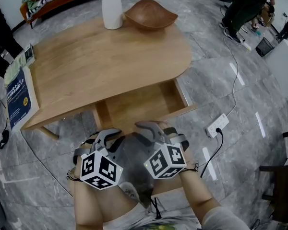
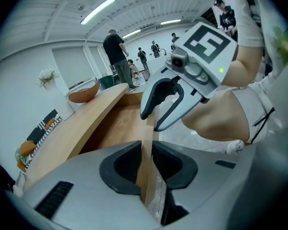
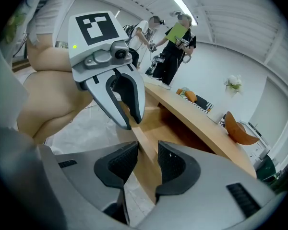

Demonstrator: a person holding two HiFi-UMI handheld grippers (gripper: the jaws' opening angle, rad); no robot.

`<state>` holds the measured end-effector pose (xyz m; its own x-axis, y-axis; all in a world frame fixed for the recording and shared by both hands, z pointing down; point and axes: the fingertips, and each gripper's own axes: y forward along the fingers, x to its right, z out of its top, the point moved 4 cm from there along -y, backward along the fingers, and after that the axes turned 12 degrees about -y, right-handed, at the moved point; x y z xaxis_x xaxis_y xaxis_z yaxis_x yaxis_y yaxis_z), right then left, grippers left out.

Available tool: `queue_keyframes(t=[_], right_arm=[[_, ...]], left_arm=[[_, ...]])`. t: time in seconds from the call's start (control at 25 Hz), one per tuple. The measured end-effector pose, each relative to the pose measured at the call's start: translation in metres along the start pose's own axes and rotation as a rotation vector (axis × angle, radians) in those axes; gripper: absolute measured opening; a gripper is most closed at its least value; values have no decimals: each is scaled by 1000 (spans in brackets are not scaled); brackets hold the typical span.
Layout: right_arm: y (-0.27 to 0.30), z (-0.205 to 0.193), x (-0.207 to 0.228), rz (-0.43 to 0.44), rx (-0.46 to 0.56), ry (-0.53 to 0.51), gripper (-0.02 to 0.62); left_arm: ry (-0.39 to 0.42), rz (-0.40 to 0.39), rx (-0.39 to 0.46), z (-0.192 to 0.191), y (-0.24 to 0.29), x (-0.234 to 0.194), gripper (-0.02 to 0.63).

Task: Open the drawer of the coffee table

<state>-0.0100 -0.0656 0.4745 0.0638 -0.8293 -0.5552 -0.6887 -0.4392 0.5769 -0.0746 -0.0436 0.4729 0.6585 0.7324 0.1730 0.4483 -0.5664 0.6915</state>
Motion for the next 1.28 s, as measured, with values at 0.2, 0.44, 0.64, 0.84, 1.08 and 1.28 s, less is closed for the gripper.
queue_keyframes(t=[0.2, 0.44, 0.64, 0.84, 1.08, 1.28], right_arm=[[0, 0, -1, 3, -1, 1, 127], [-4, 0, -9, -2, -1, 13, 127], [-7, -1, -10, 3, -7, 13, 127], [-9, -1, -14, 17, -8, 16, 127], [-9, -1, -15, 14, -16, 22, 127], [-12, -2, -18, 21, -8, 48, 127]], left_arm=[[5, 1, 4, 0, -1, 1, 78], [-15, -55, -6, -3, -3, 7, 75], [-9, -55, -4, -3, -3, 10, 75], [-11, -67, -10, -4, -4, 14, 74], [-9, -70, -6, -5, -5, 15, 73], [-16, -91, -8, -6, -6, 19, 72]])
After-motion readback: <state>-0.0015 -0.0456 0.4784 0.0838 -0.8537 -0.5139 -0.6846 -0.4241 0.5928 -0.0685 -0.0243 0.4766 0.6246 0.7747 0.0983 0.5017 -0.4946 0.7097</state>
